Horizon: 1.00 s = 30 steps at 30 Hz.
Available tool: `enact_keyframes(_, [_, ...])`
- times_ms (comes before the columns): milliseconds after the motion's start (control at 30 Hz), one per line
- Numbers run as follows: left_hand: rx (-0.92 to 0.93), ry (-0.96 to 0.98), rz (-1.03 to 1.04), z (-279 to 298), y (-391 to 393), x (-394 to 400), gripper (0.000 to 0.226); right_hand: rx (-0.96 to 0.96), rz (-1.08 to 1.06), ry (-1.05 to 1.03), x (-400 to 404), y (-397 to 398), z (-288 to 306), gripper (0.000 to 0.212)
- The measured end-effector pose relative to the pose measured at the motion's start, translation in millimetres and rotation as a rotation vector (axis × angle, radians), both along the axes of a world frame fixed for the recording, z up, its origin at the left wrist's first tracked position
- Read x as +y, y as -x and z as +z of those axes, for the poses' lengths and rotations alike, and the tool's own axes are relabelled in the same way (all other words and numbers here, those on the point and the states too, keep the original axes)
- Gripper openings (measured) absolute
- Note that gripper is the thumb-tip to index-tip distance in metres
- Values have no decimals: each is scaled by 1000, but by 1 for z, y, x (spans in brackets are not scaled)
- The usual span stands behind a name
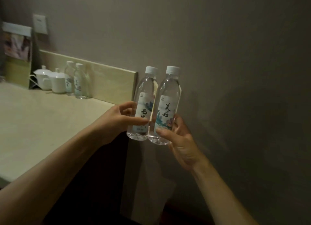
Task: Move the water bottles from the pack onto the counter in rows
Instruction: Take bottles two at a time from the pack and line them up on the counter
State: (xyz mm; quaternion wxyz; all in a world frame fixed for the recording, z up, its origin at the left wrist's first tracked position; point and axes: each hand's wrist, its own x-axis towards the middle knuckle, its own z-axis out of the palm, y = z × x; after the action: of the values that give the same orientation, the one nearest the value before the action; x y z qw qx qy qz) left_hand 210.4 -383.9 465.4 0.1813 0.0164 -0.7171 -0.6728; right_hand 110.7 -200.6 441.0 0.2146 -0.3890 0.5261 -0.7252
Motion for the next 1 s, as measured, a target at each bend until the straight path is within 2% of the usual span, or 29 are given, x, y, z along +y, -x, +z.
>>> enact_keyframes(67, [-3, 62, -30, 3, -3, -22, 32, 11, 4, -12, -16, 0, 1, 56])
enact_keyframes(167, [-11, 143, -53, 4, -6, -60, 40, 64, -47, -58, -47, 1, 3, 54])
enact_keyframes(267, [-12, 168, -39, 2, -10, -107, 47, 129, -108, -116, -91, -1, 5, 57])
enact_keyframes(467, [-93, 172, -81, -10, -27, -223, 43, 170, -116, -223, -199, -15, -8, 62])
enact_keyframes(600, [-117, 158, -55, -23, -29, -281, 49, 170, -208, -271, -264, -24, -21, 57])
enact_keyframes(867, [-184, 163, 27, -53, -18, -336, 43, 172, -277, -422, -324, -32, -45, 55])
enact_keyframes(1000, [-167, 307, 103, -60, -15, -344, 49, 182, -277, -463, -330, -33, -51, 56])
